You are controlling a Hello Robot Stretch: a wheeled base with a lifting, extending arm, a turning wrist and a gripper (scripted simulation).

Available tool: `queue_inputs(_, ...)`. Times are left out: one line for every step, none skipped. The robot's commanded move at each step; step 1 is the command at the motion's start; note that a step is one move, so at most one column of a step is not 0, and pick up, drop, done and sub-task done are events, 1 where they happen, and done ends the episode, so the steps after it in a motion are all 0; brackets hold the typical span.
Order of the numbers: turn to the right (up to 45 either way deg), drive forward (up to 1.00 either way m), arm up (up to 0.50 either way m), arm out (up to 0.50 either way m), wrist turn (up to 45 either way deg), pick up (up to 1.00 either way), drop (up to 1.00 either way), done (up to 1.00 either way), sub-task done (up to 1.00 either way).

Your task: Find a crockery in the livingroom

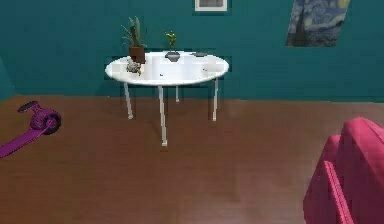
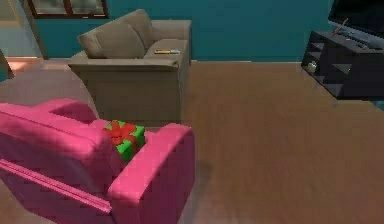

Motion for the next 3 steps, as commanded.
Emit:
queue_inputs(0.0, 0.40, 0.00, 0.00, 0.0, 0.00, 0.00, 0.00, 0.00)
queue_inputs(24.0, 0.00, 0.00, 0.00, 0.0, 0.00, 0.00, 0.00, 0.00)
queue_inputs(0.0, 1.00, 0.00, 0.00, 0.0, 0.00, 0.00, 0.00, 0.00)
